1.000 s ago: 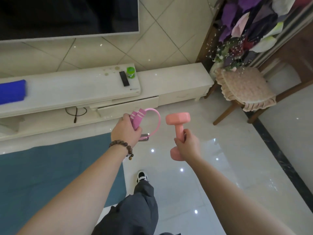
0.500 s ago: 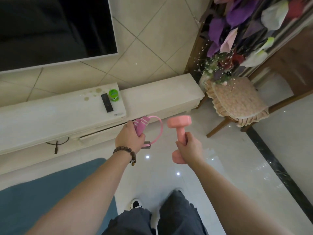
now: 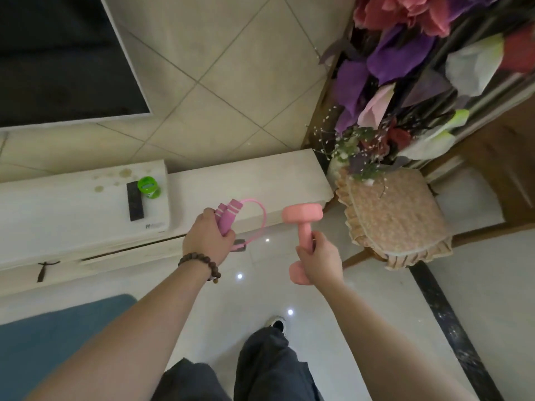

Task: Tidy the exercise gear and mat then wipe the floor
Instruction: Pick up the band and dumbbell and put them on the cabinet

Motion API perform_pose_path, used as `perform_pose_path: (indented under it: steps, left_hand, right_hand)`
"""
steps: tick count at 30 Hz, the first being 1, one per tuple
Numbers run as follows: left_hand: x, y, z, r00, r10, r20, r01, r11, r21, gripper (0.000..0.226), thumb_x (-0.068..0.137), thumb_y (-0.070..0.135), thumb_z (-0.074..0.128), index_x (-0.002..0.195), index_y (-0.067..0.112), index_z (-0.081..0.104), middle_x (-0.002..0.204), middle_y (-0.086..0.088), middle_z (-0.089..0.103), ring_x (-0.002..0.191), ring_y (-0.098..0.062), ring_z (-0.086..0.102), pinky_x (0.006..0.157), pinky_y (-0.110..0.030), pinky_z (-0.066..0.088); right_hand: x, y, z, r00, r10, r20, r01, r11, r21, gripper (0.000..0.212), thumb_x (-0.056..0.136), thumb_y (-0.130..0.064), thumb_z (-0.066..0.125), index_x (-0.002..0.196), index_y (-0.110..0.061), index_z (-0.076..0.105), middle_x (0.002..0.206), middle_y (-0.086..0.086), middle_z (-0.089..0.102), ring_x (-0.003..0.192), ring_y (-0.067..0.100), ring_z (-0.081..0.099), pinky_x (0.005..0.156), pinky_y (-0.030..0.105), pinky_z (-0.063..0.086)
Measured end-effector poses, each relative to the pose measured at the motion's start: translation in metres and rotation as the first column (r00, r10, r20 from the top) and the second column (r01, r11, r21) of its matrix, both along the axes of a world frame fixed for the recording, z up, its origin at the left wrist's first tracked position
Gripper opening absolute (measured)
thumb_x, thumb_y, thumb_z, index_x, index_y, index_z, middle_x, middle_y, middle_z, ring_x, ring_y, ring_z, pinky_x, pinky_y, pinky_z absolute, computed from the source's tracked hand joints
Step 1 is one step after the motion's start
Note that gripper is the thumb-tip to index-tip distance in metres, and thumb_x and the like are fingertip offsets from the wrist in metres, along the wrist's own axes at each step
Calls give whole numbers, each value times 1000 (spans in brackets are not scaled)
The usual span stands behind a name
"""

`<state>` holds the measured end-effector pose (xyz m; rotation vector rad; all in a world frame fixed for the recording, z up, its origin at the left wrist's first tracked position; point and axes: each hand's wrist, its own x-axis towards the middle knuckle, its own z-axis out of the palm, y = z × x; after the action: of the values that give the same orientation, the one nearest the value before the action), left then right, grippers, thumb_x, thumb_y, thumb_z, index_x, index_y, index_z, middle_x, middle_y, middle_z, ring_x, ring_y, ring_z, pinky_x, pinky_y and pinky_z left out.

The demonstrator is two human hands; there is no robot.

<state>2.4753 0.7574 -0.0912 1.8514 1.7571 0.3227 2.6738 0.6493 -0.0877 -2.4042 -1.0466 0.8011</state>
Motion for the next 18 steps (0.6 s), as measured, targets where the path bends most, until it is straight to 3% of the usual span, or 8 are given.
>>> perform_pose_path:
  steps: [11, 18]
  left_hand:
    - [84, 58, -17, 997, 73, -4, -73, 995, -62, 23, 84, 24, 60, 97, 15, 43, 86, -2, 52, 64, -16, 47, 53, -28, 31]
    - [97, 125, -48, 994, 102, 27, -99, 989, -110, 21, 85, 21, 61, 94, 14, 43, 80, -1, 52, 59, -7, 45, 48, -20, 27]
  right_hand:
    - [90, 86, -28, 996, 40, -77, -46, 996, -73, 18, 88, -22, 57, 104, -15, 54, 94, 2, 64, 88, 23, 61, 79, 36, 50]
    - [103, 170, -63, 990, 82, -114, -94, 990, -107, 14, 90, -22, 54, 103, -18, 51, 92, 0, 60, 82, 18, 58, 72, 29, 43]
